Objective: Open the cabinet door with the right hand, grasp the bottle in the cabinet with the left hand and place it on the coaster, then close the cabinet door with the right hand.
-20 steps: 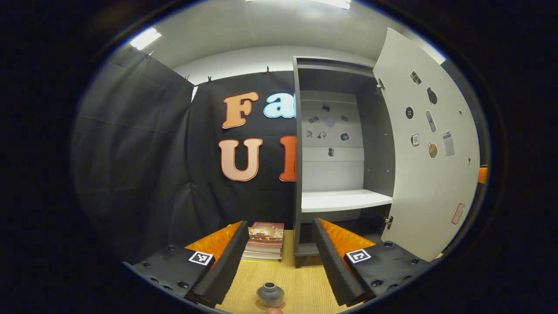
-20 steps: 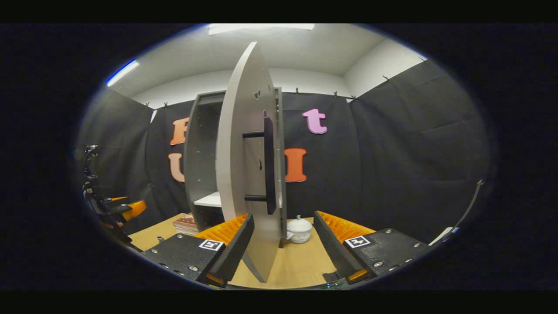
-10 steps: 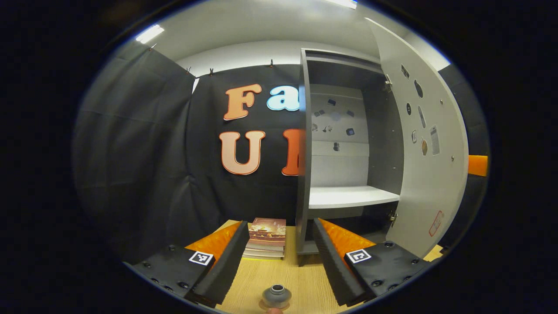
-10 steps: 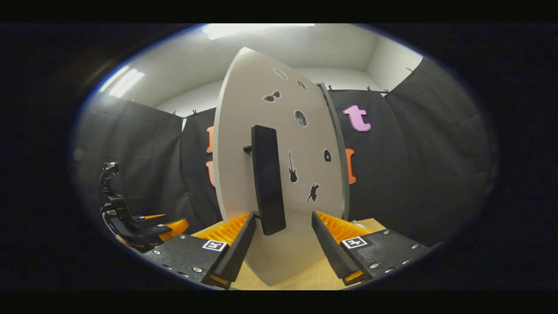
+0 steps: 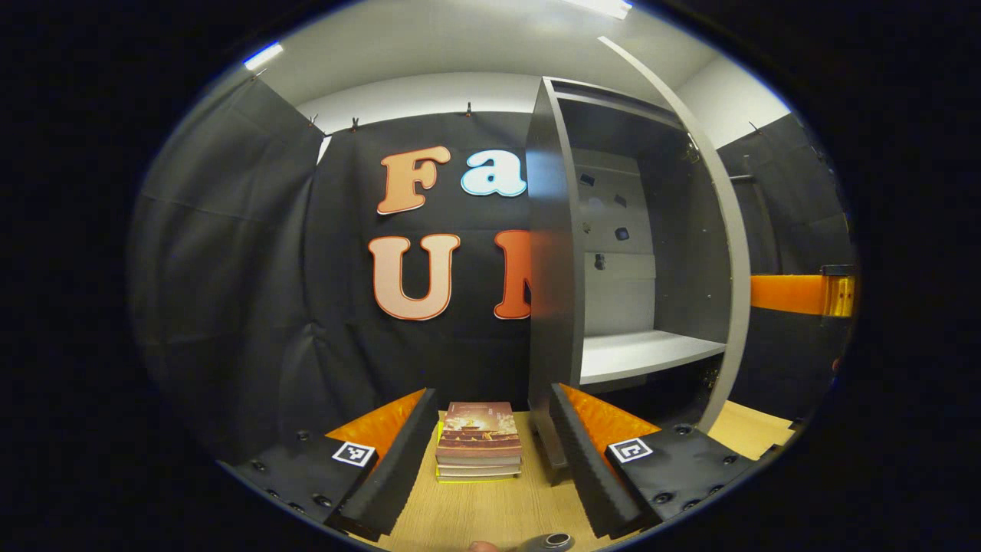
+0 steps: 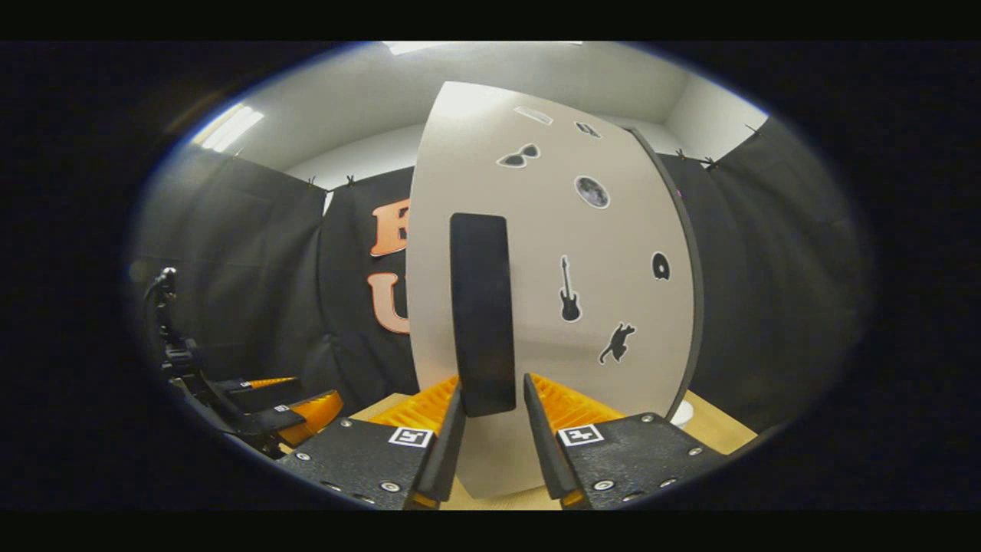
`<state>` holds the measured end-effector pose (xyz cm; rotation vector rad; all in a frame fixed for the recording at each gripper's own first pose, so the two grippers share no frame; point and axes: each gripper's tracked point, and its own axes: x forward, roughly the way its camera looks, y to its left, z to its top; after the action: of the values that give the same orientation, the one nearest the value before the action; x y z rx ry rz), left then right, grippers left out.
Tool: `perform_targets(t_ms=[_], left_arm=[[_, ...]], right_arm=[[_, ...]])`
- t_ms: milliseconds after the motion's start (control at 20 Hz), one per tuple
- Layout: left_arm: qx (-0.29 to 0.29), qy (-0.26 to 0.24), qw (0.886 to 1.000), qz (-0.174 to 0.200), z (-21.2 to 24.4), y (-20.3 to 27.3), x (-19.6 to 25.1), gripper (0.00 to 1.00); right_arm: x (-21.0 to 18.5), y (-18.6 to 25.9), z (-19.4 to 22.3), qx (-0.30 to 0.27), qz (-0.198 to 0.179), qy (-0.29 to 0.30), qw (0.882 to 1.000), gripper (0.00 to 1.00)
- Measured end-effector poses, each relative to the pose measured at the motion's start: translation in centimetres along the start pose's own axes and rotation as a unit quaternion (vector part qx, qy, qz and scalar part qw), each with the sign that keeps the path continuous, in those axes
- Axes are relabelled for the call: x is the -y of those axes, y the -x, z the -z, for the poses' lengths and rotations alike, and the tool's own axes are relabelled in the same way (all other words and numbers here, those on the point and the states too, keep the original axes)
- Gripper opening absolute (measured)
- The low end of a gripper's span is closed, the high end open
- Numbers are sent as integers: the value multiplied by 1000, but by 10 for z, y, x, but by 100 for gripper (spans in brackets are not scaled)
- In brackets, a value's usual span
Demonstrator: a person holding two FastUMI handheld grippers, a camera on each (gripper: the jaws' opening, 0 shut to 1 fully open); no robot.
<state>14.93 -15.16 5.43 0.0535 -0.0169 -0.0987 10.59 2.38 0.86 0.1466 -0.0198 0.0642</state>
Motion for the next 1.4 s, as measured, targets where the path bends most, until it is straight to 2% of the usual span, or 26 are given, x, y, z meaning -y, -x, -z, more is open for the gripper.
perform_targets(t_ms=[50, 150, 400, 550, 700, 800, 1000, 1050, 1150, 1400], left_arm=[[-2, 8, 1000, 7, 0, -3, -3, 96], [-5, 30, 1000, 9, 0, -8, -13, 95], [10, 48, 999, -25, -11, -17, -36, 95], [13, 44, 998, -43, -12, -16, -43, 96], [10, 40, 997, -59, -9, -16, -46, 95], [7, 45, 997, -65, -8, -16, -45, 95], [3, 44, 996, -75, -9, -16, -46, 95], [3, 41, 996, -77, -9, -18, -46, 95], [0, 35, 996, -79, -8, -19, -46, 95], [-7, 32, 996, -79, -5, -24, -42, 96]], right_arm=[[-3, -6, 1, 0, 8, 5, 1000, 40], [-5, -20, 5, -1, 11, 14, 1000, 38], [-11, -48, 10, -7, -15, -3, 1000, 38], [-9, -57, 13, -5, -27, -4, 1000, 42], [-12, -62, 16, 3, -30, 35, 999, 45], [-14, -70, 18, 6, -31, 58, 998, 50], [-14, -85, 24, 9, -36, 63, 997, 67], [-16, -90, 22, 10, -37, 58, 998, 66], [-20, -103, 19, 11, -43, 44, 998, 73], [-24, -112, 19, 15, -52, 29, 998, 81]])
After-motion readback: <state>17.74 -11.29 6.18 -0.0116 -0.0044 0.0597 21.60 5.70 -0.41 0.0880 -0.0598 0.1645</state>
